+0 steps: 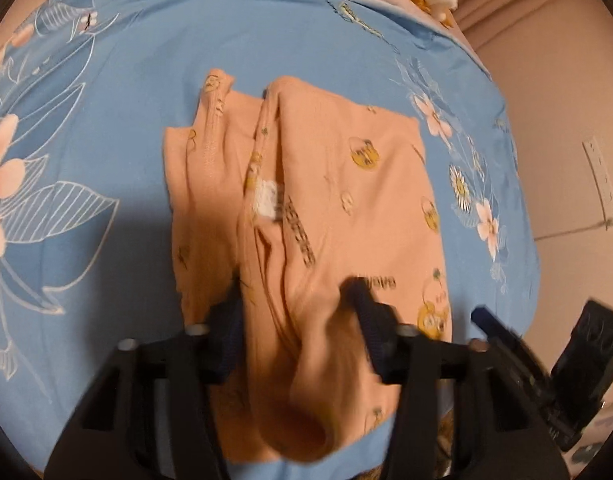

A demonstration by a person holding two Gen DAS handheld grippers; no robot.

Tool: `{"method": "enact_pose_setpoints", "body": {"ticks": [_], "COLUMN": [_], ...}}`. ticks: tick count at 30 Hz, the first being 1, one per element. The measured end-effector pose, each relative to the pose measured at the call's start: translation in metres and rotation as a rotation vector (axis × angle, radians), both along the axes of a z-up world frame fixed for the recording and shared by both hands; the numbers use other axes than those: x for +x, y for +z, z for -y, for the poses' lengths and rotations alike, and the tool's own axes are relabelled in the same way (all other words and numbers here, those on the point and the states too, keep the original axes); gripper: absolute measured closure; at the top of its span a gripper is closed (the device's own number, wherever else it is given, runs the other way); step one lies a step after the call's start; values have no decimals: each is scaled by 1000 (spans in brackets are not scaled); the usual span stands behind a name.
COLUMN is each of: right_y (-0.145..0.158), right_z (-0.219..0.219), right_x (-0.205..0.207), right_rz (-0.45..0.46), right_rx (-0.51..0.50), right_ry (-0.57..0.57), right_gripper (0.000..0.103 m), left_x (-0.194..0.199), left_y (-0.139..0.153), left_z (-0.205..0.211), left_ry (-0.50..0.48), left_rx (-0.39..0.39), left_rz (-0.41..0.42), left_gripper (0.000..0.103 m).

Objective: Fold small clothes

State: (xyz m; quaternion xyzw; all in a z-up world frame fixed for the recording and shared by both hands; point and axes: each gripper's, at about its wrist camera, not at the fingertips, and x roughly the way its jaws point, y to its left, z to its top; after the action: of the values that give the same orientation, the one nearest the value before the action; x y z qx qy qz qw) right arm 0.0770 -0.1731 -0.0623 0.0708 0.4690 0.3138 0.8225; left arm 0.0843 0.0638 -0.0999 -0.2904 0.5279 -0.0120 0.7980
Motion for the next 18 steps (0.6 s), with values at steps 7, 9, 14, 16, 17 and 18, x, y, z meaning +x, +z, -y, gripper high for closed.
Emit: {"method": "enact_pose_setpoints", "body": {"ticks": [7, 9, 14, 16, 17, 18], "right_y": [-7, -8, -6, -5, -5, -6], "right_z": [-4, -5, -7, -9, -10, -11], "right_x": [5, 6, 6, 5, 5, 5], "right_rz": [-17, -17, -8, -4, -2, -2], "right_rx": [-37, -42, -57, -62, -64, -67], "right_ry": [-16, -18, -15, -7, -3, -1], "right_gripper": [30, 30, 30, 30, 30, 30], "left_x": [-14, -20, -32, -39, -43, -46], "left_y": [24, 38, 61, 65, 65, 63], "left_z": [2, 9, 10, 11, 9, 7], "left_ry": [48, 44, 24, 24, 28, 30], "left_rx": [20, 34, 78, 129, 147, 163], "left_rz": [128, 172, 235, 252, 251, 245], "left_gripper": [92, 92, 92, 92, 92, 92]}}
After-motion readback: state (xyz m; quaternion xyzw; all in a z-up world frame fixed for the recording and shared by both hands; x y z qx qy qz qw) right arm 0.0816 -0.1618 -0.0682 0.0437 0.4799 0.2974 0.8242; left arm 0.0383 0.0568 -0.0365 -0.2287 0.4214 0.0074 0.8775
